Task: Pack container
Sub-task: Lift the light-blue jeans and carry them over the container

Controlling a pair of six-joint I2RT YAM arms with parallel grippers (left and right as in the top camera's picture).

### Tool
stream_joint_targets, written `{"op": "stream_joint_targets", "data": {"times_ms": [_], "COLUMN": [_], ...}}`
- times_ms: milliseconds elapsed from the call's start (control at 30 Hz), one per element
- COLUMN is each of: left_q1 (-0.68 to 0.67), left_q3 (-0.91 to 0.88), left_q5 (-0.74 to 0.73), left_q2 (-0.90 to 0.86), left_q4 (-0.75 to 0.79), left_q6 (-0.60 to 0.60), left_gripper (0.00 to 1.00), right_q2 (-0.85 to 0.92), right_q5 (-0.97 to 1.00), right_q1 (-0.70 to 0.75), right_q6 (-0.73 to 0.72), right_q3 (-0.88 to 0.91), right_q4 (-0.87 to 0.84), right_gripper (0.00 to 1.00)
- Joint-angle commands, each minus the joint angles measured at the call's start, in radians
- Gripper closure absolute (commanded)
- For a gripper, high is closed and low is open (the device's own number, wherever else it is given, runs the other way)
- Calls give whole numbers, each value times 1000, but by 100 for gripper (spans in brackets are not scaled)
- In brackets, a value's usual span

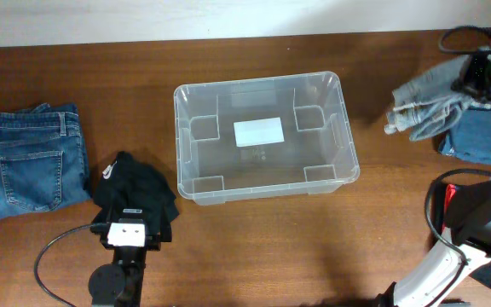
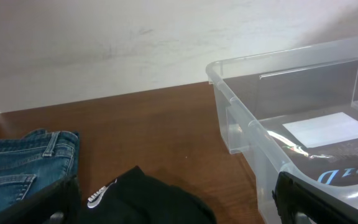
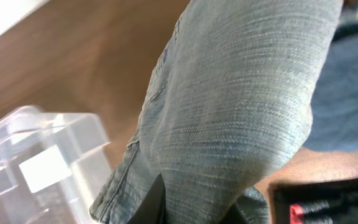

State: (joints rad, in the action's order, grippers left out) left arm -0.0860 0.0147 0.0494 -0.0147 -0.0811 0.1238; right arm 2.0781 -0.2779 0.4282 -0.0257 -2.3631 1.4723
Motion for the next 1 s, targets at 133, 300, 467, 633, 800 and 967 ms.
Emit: {"op": "stream_joint_targets", "data": {"times_ms": [133,300,467,633,800,967], "left_q1": [-5,-5,-5,-5,-5,-5], "left_q3": [-5,-5,-5,-5,-5,-5], "left_q5": [-1,-1,-1,-1,-1,-1], "left_q2": [7,7,7,7,7,7], "left_q4": [0,0,0,0,0,0], "left_q6": [5,5,5,5,5,5], "left_gripper": [1,1,1,1,1,1], "right_q2": [-77,-77,-77,-77,-76,-76], "right_q5": [-26,-26,-27,-26,-24,-24], "right_q1": [-134,-223,-315,-413,-500,-548], "right_q6": [21,15,-15,-43,-87,-161], "right_q3": [-256,-412,-521,-542,-542,-541], "right_q4": [86,160,212,226,214,215], "right_gripper": [96,96,96,96,96,96]}}
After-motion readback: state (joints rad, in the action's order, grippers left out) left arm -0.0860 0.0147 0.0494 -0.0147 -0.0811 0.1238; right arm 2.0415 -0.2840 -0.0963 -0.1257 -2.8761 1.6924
